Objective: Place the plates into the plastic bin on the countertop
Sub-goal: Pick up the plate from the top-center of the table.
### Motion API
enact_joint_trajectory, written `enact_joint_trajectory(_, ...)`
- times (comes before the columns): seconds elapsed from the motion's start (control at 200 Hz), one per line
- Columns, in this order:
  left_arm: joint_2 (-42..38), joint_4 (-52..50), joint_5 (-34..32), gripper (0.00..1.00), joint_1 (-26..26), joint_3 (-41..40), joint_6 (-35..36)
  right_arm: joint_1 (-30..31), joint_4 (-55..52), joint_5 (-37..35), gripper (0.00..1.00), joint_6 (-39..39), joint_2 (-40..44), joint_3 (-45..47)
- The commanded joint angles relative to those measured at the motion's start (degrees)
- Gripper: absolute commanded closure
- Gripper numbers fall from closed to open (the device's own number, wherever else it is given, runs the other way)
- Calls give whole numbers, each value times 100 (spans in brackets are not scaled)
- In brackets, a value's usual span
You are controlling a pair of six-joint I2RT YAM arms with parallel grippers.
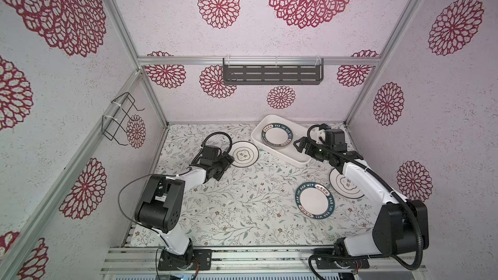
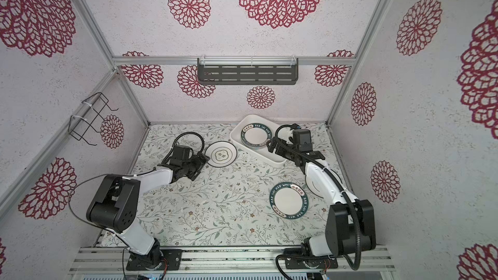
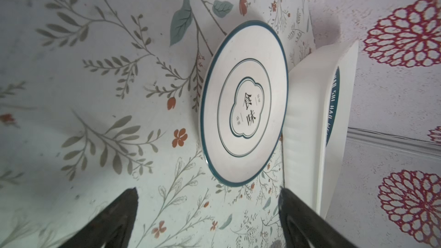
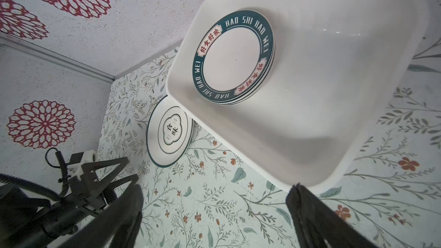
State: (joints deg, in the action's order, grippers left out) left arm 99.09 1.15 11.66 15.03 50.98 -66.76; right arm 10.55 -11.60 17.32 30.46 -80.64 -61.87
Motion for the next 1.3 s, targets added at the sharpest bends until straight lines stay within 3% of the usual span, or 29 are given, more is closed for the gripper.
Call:
enact_joint_trajectory(0.0,300,447,58,8,13,235,-218,-71,-91,-79,1,-102,297,52)
enact_joint_trajectory(0.31,1172,696,286,15,-112,724,-403,-145,3,-291,1,88,399,26)
enact_joint_trajectory(0.946,2057,518,627,79,-509,1265,-87,-143,395,-959,1,865,186,58)
enact_joint_trajectory(1.296,1961,456,600,93,-545,1301,118,-141,483,-889,1,978,89,34)
